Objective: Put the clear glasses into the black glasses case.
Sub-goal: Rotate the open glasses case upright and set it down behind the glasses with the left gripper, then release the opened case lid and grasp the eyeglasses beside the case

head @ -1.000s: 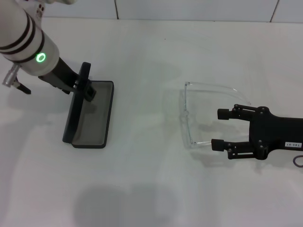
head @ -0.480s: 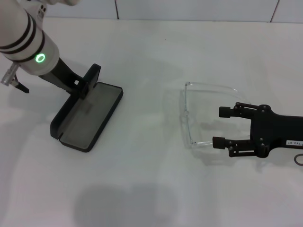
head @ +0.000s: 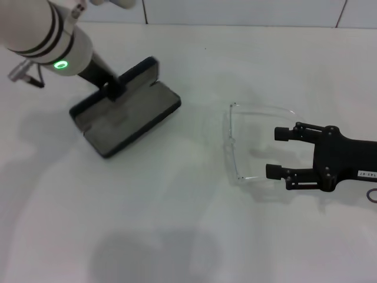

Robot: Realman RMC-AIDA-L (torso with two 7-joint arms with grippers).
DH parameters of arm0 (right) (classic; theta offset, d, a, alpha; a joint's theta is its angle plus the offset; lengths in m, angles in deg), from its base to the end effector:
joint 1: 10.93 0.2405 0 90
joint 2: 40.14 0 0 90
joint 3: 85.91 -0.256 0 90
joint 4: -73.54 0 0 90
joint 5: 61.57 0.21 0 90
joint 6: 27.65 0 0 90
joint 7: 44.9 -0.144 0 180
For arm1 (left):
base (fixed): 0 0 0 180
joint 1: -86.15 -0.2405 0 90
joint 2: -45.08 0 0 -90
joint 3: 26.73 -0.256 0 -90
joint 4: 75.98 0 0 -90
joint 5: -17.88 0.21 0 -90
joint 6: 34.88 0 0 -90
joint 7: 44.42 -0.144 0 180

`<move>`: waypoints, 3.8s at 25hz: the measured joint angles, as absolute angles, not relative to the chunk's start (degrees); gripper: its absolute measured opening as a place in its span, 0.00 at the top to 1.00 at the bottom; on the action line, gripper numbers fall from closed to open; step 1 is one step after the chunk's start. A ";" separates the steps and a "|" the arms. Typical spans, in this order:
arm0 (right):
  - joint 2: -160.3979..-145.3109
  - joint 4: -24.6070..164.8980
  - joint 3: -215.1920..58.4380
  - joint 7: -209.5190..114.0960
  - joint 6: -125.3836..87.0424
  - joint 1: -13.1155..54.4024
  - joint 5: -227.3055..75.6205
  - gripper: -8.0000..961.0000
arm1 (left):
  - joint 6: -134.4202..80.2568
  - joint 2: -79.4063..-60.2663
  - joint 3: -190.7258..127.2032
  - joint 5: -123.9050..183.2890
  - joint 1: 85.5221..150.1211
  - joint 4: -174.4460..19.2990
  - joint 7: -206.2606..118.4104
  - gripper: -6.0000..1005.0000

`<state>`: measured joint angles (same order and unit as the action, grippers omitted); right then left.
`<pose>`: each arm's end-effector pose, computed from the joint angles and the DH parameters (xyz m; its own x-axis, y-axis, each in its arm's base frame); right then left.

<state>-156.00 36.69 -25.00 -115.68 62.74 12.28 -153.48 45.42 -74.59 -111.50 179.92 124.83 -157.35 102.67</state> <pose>0.2563 0.3016 -0.0054 0.7852 -0.2091 -0.5828 -0.3284 -0.9386 -0.1056 -0.1446 0.3905 0.0092 0.8344 0.4887 -0.2547 0.2392 -0.7376 -0.6315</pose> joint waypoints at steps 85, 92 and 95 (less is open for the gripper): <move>-152.03 43.82 -26.67 -207.66 68.18 64.64 -205.64 0.13 | 60.69 -72.40 -84.49 104.42 96.14 -112.95 9.93 0.68; -153.05 43.60 -26.18 -207.65 62.87 61.53 -207.33 0.13 | 60.68 -73.02 -80.96 104.41 95.73 -112.97 9.81 0.44; -153.69 43.42 -26.06 -207.39 59.64 59.65 -207.38 0.13 | 60.68 -73.11 -80.95 104.41 95.38 -112.87 9.49 0.32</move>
<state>-153.69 43.42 -26.06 -207.39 59.64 59.65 -207.38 60.68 -73.11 -80.95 104.41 95.38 -112.87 9.49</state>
